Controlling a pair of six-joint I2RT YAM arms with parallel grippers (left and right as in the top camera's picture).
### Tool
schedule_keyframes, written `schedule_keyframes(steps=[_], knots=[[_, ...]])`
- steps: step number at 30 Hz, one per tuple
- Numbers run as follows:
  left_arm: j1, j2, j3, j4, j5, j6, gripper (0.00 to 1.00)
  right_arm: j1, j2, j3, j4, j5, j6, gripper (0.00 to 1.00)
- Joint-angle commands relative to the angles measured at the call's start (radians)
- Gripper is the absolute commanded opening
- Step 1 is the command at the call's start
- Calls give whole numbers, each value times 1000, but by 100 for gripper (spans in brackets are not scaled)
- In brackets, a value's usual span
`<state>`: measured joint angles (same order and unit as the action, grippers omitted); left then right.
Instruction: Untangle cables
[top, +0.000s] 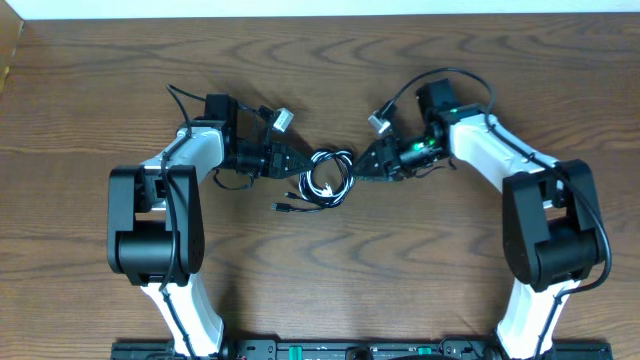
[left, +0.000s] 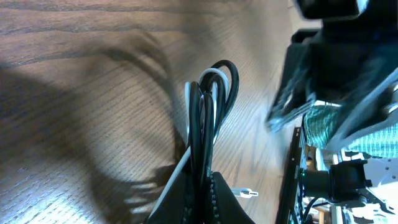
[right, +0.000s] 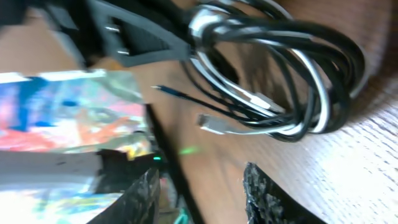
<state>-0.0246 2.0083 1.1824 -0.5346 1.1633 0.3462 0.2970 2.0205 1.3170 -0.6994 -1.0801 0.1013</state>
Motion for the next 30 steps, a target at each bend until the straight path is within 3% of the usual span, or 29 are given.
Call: schedule_keyframes(steps=[1, 9, 13, 21, 30], knots=[[0, 6, -4, 0, 41, 27, 7, 50, -31, -5, 3, 214, 93, 37], [0, 6, -4, 5, -15, 18, 7, 177, -31, -5, 74, 589, 353, 29], [-6, 6, -4, 7, -122, -64, 7, 233, -26, -5, 96, 762, 419, 30], [-75, 6, -5, 37, -368, -218, 8, 272, -16, -5, 158, 763, 445, 23], [-112, 6, -5, 47, -468, -245, 7, 240, -2, -7, 159, 649, 443, 19]])
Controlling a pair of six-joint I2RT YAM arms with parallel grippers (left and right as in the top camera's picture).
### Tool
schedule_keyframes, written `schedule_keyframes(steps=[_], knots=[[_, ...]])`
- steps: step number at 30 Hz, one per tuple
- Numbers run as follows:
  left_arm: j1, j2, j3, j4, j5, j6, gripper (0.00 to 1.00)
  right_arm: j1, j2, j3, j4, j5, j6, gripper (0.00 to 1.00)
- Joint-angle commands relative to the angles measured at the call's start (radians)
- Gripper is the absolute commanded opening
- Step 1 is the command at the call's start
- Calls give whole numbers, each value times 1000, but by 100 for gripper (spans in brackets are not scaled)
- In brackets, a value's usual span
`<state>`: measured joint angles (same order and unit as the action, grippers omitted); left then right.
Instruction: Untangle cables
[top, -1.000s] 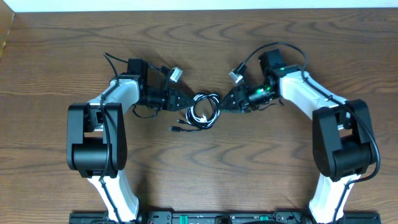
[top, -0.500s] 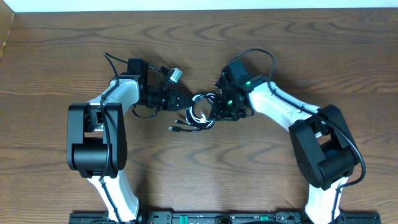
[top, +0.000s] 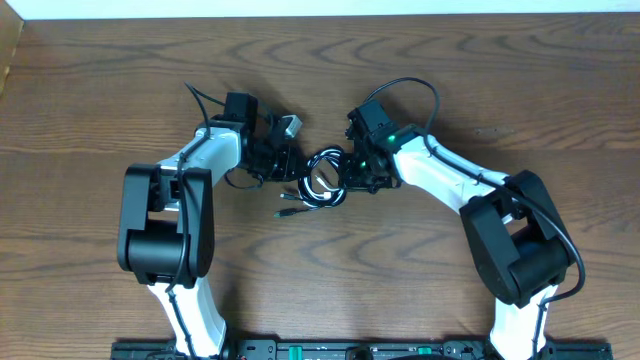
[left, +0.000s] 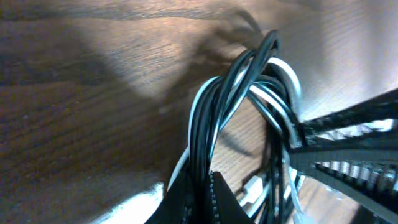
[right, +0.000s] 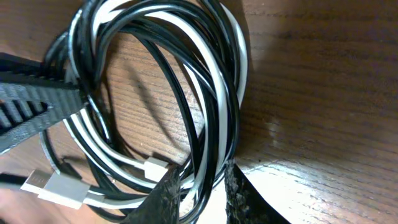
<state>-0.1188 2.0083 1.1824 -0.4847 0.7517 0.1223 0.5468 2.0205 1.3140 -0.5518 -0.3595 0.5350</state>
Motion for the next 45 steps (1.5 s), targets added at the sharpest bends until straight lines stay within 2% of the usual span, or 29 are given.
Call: schedule_keyframes(steps=[1, 6, 10, 28, 45], knots=[[-18, 6, -5, -3, -66, -24, 8, -11, -2, -4, 11, -82, 8, 19], [-18, 6, -5, -3, -126, -27, 8, -24, 0, -4, 6, -124, -46, 19], [-18, 6, -5, 2, -126, -27, 8, -64, 0, -5, 3, -245, -80, 23], [-18, 6, -5, 1, -126, -27, 8, -144, 11, -27, -13, -411, -132, 24], [-18, 6, -5, 1, -125, -27, 7, -132, 41, -156, 273, -468, -23, 22]])
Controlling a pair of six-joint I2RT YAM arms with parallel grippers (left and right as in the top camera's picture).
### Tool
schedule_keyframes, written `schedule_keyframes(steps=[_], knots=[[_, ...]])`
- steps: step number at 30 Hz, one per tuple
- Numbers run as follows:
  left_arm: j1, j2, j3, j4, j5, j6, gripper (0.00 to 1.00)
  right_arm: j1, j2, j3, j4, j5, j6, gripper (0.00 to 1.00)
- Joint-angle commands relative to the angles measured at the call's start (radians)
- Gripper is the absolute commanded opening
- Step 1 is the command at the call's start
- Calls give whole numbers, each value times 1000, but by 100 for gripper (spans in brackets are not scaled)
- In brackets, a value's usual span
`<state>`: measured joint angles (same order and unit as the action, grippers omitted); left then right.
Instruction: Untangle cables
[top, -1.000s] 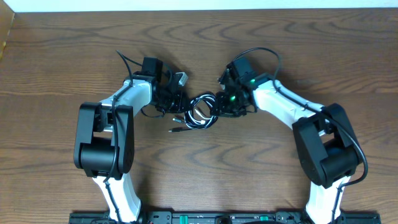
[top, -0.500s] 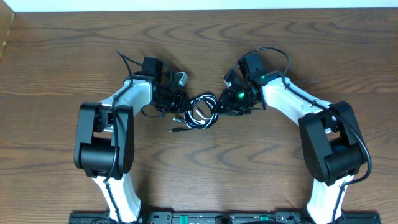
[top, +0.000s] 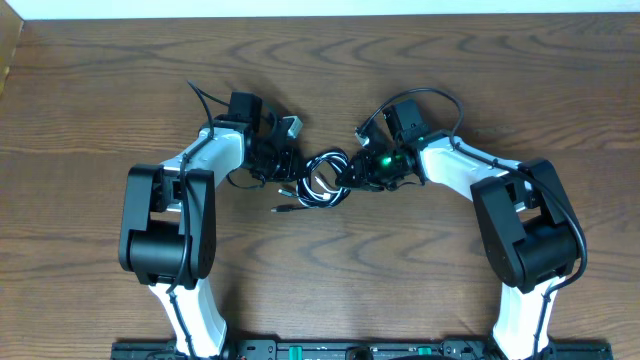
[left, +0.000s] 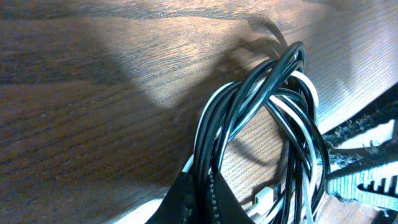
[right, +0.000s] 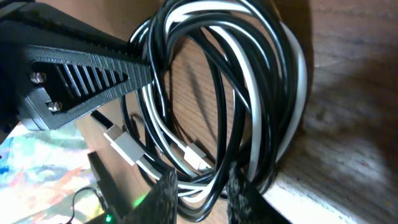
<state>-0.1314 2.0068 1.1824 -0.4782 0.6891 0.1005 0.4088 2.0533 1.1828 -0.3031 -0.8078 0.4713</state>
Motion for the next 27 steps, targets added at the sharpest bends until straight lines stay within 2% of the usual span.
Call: schedule_keyframes(steps=[1, 6, 11, 25, 27], knots=[[-5, 8, -5, -5, -63, -5, 8, 5, 8, -33, 43, -23, 51, 22], [-5, 8, -5, -6, -63, -5, 8, 5, 8, -94, 160, -25, 105, 20], [-5, 8, -5, -6, -63, -5, 8, 5, 8, -168, 359, -89, 169, 19], [-5, 8, -5, -6, -63, -5, 8, 82, 8, -211, 571, -89, 171, 18], [-5, 8, -5, -6, -63, -5, 8, 93, 8, -211, 629, -98, 172, 14]])
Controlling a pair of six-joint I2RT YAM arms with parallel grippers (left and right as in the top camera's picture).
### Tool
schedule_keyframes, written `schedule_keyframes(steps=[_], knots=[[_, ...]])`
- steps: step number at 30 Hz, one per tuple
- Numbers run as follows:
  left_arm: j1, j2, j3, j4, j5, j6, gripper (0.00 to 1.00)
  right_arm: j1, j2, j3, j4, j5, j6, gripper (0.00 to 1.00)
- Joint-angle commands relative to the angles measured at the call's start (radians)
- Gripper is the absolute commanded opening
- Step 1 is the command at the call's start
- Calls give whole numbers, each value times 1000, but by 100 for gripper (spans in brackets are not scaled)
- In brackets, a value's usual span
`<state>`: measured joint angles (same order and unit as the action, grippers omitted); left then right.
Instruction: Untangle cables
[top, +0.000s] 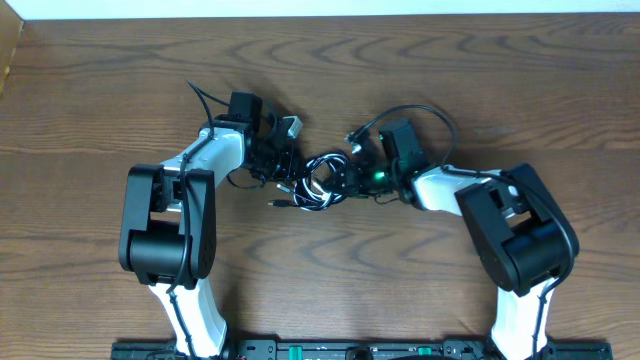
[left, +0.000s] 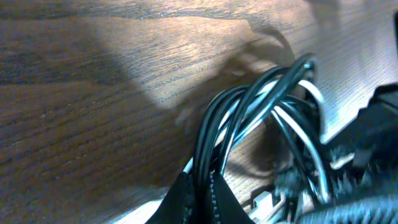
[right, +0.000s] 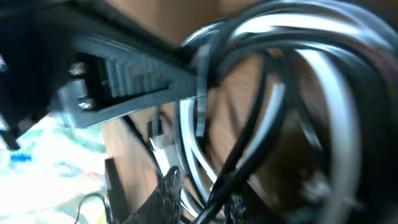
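A coil of black and white cables (top: 322, 181) lies mid-table between both grippers. My left gripper (top: 290, 172) is at its left side; in the left wrist view this gripper (left: 200, 196) is shut on several black strands of the coil (left: 261, 118). My right gripper (top: 352, 176) is at the coil's right side. The right wrist view is blurred, and there black strands of the coil (right: 267, 93) pass between that gripper's (right: 202, 199) narrowly spaced fingers. The left gripper's ribbed finger (right: 124, 71) shows across the coil.
A loose black plug end (top: 278, 203) trails onto the wooden table (top: 420, 60) just below-left of the coil. A white plug (right: 158, 140) hangs inside the coil. Each arm's own black lead loops above its wrist. A pale wall strip runs along the table's far edge.
The right wrist has dropped lower and nearer the coil, and its view is now blurred. The coil has shifted slightly. The left gripper holds the same strands as before.
At first my left gripper was shut on the coil and my right gripper stood open, apart on its right. Then the right fingers were narrowed around strands on the coil's right side. Both have kept hold since, with the right arm changing its angle.
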<state>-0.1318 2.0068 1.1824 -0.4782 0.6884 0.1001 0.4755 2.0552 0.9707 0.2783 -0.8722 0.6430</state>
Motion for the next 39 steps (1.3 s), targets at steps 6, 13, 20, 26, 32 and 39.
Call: schedule_keyframes(steps=[6, 13, 20, 26, 32, 39], knots=[[-5, 8, -8, -6, -104, -5, 8, -8, 6, 2, 113, -94, 87, 1], [-5, 8, -8, -2, -106, -5, 8, -71, 6, 2, 249, -347, 110, 1], [-5, 8, -8, 3, -106, -5, 8, -98, 6, 2, 543, -463, 305, 1], [-5, 8, -8, 14, -156, -34, 8, -105, 6, 2, 713, -469, 476, 1], [-4, 8, -8, 16, -375, -194, 8, -111, 6, 2, 729, -513, 534, 1], [-4, 8, -8, 11, -454, -238, 14, -158, 6, 2, 740, -532, 576, 1]])
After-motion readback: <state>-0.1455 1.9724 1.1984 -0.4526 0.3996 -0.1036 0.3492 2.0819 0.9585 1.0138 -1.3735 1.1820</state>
